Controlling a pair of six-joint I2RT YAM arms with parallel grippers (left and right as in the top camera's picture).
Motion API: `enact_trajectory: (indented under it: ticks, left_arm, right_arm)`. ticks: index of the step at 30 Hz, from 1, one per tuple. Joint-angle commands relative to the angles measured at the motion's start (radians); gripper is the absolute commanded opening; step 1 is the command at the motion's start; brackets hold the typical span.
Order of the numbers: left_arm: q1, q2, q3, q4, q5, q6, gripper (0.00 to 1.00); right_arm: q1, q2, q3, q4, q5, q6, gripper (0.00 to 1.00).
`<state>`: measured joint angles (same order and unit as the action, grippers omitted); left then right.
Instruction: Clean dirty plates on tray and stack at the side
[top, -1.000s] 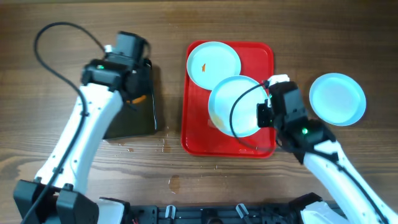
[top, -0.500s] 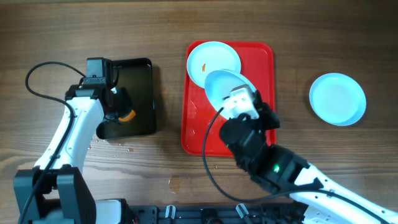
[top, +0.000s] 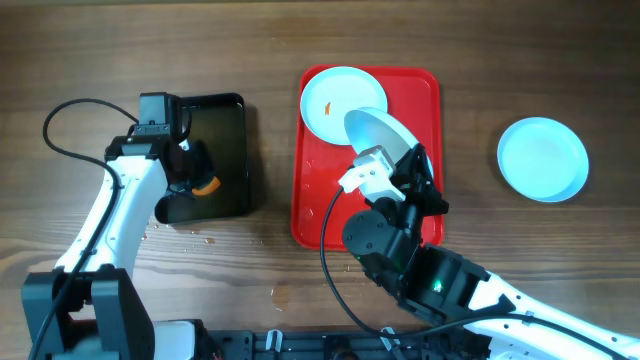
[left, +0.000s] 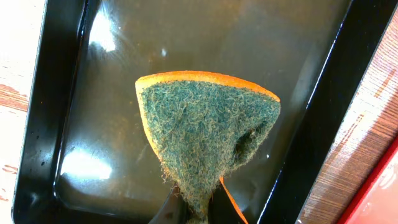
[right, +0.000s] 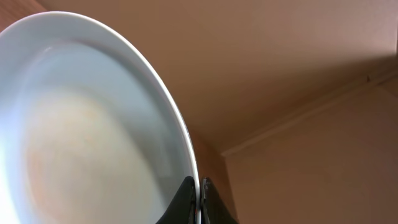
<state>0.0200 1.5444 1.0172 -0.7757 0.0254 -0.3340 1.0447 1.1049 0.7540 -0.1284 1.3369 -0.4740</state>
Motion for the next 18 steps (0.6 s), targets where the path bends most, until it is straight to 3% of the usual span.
enact_trajectory:
  ticks: [1,18]
  left_arm:
    - [0.005,-0.002,-0.002,0.002,0.021,0.016,0.04]
    - [0.005,-0.002,-0.002,0.002,0.034,0.016,0.04]
  right_arm:
    - [0.005,0.016,-0.002,0.008,0.036,-0.016,0.04]
    - [0.005,0.058,-0.002,0.016,0.037,-0.012,0.04]
